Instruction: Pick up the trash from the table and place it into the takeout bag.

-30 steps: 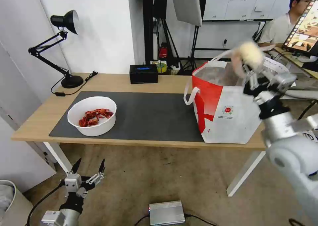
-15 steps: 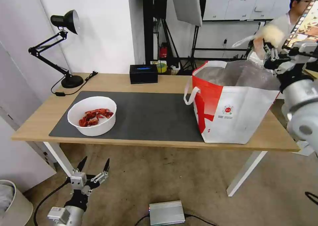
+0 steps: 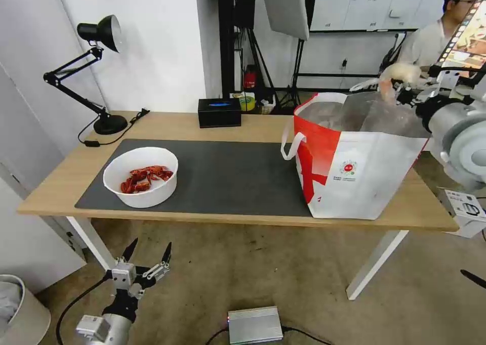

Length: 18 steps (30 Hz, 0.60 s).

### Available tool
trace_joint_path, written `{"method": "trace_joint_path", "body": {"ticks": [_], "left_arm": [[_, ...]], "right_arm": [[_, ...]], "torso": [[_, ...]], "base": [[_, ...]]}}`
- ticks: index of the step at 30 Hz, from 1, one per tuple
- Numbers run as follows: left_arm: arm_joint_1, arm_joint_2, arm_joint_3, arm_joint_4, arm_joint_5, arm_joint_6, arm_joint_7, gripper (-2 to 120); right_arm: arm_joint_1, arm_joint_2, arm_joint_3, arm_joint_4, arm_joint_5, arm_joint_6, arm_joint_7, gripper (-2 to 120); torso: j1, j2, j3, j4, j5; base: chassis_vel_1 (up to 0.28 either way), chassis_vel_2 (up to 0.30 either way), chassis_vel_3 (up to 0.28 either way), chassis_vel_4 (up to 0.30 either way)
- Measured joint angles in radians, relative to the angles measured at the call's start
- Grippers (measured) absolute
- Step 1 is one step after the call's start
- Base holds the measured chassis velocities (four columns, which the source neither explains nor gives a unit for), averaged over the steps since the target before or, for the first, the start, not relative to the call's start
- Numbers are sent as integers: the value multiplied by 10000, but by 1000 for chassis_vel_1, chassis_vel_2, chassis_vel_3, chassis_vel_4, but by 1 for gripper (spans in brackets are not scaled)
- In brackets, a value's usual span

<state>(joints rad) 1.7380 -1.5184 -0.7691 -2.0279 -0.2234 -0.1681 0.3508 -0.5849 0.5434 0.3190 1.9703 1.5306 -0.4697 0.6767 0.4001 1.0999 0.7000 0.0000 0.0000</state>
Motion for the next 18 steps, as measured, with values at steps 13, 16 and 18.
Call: {"method": "trace_joint_path", "body": {"ticks": [13, 16, 18], "left_arm": [[-23, 127, -19, -114, 0, 38, -4, 100], [-25, 135, -38, -143, -10, 52, -11, 100], [-5, 161, -69, -166, -21, 57, -18, 100]], "right_arm": [[-148, 197, 173, 139, 548, -109, 556, 39], [-235, 208, 238, 180, 531, -98, 566, 47], [-365, 226, 325, 240, 502, -72, 568, 61]], "torso": [[0, 0, -1, 0, 0], [0, 0, -1, 0, 0], [-1, 0, -1, -1, 0]], "base": [[0, 0, 0, 0], [0, 0, 0, 0], [0, 0, 0, 0]]}}
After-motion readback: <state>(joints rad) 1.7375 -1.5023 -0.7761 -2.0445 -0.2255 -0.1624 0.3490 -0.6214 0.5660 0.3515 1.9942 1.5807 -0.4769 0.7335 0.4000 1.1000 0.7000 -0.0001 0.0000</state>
